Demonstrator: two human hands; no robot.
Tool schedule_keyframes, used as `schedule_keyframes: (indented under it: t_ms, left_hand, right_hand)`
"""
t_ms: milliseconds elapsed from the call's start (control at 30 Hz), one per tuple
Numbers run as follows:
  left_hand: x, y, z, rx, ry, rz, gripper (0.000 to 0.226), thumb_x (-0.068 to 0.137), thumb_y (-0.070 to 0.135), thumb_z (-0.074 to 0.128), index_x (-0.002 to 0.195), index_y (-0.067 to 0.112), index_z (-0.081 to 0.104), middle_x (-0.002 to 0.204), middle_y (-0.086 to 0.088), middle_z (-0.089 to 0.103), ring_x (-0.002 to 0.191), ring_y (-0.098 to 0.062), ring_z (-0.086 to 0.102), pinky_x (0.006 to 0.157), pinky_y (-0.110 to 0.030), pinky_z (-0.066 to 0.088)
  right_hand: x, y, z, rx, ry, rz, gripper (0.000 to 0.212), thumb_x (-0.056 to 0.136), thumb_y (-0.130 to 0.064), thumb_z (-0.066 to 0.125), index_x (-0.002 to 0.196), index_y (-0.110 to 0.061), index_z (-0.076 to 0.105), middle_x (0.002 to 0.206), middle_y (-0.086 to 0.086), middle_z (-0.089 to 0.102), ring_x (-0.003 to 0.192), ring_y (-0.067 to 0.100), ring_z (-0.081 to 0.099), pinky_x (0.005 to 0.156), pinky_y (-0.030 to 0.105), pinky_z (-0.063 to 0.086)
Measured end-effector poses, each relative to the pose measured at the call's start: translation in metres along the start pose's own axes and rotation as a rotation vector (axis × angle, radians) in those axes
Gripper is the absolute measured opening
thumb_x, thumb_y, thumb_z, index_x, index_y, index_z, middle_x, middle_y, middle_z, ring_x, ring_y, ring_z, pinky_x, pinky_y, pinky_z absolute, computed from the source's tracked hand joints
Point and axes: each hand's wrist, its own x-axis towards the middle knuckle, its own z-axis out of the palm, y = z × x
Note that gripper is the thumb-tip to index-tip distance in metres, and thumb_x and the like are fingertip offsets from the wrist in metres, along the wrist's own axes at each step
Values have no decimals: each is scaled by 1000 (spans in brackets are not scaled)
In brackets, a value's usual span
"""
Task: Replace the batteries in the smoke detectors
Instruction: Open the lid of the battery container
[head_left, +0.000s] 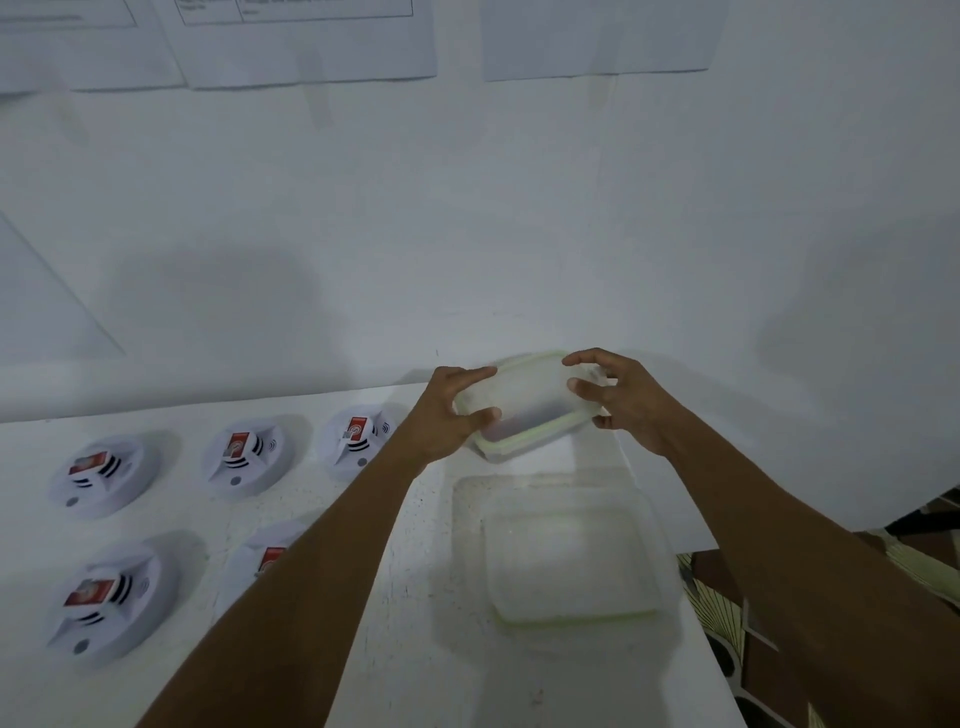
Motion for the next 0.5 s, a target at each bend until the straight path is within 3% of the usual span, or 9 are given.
schedule_keyframes:
  t_ms: [67, 133, 233, 333, 433, 500]
  left_hand:
    - [-3, 0, 6, 20, 107, -23, 51, 81, 34, 76, 129, 32, 57, 128, -2, 41, 119, -14, 43, 101, -27, 38]
    - [-7, 0, 13, 41, 208, -42, 59, 74, 42, 81, 128, 35, 58, 122, -2, 45, 111, -11, 46, 100, -26, 40]
    - [-12, -1, 27, 95, 193, -34, 67, 76, 50, 76, 136, 38, 49, 119, 0, 50, 104, -8, 48, 92, -22, 38]
    - [-8, 2, 31, 43, 189, -85, 65, 83, 54, 67, 141, 39, 42, 125, -2, 49, 107, -10, 46, 98, -29, 41]
    - [-1, 3, 29, -22, 170, -97, 59, 87, 52, 63, 141, 38, 44, 136, -1, 48, 115, -13, 48, 104, -36, 44]
    - [2, 3, 31, -23, 155, -77, 56, 88, 50, 62, 140, 36, 45, 137, 1, 49, 116, -14, 48, 102, -33, 43]
  right_hand:
    - [-8, 3, 2, 35, 27, 1, 22, 89, -28, 72, 110, -34, 69, 121, -2, 50, 109, 24, 54, 75, 35, 55]
    - [-13, 5, 6, 47, 6, 10, 25, 87, -26, 74, 111, -32, 69, 114, 1, 55, 106, 24, 57, 75, 34, 57]
    - [-17, 1, 16, 15, -52, 26, 30, 88, -23, 73, 116, -32, 68, 112, 13, 62, 93, 25, 65, 70, 31, 58]
    - [-15, -4, 23, -25, -55, 23, 32, 90, -17, 71, 119, -31, 66, 106, 15, 68, 93, 26, 68, 66, 31, 57]
    - [-10, -4, 20, 45, -99, 88, 34, 90, -8, 68, 118, -26, 65, 100, 15, 69, 88, 28, 68, 75, 39, 57]
    - [-7, -1, 19, 130, -137, 142, 35, 90, -3, 67, 117, -25, 63, 99, 15, 67, 87, 29, 66, 81, 44, 56]
